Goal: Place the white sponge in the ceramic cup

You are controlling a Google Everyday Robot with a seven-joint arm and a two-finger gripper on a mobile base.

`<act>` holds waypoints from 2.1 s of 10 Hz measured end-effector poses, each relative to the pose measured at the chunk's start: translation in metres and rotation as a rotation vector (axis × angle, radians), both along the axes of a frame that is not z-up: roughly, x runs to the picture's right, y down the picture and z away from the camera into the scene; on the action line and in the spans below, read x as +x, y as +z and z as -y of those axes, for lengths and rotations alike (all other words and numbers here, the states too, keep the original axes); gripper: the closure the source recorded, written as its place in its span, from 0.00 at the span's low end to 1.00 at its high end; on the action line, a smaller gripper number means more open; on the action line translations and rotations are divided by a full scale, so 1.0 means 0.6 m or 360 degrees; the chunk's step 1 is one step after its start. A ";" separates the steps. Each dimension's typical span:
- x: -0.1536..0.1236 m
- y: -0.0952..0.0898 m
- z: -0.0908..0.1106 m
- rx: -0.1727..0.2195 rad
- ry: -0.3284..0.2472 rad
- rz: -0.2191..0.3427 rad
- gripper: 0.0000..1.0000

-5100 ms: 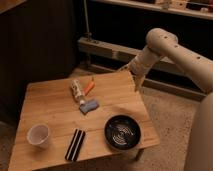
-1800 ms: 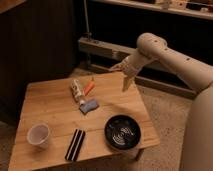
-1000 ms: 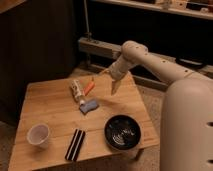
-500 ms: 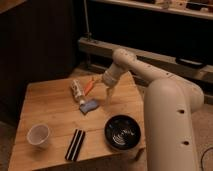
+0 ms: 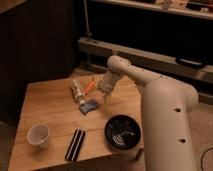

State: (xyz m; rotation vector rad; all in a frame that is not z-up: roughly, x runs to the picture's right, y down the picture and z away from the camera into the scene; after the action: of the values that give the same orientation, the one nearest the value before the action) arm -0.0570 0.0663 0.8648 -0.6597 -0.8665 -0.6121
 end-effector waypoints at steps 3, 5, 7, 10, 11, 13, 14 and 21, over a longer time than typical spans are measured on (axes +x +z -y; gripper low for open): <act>-0.014 0.024 0.002 -0.0024 -0.0039 0.0008 0.20; -0.017 0.045 0.005 -0.0057 -0.0051 0.0004 0.20; -0.016 0.068 -0.004 -0.0101 -0.0077 -0.0014 0.20; -0.012 0.088 -0.022 -0.0140 -0.0117 -0.0042 0.20; -0.011 0.093 -0.028 -0.0150 -0.0128 -0.0053 0.20; -0.011 0.097 -0.035 -0.0166 -0.0144 -0.0065 0.20; -0.012 0.097 -0.035 -0.0172 -0.0150 -0.0069 0.20; -0.019 0.095 -0.035 -0.0212 -0.0191 -0.0070 0.74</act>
State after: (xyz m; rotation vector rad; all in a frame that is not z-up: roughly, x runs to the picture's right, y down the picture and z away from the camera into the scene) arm -0.0683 0.0870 0.9218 -0.8474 -0.8358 -0.6493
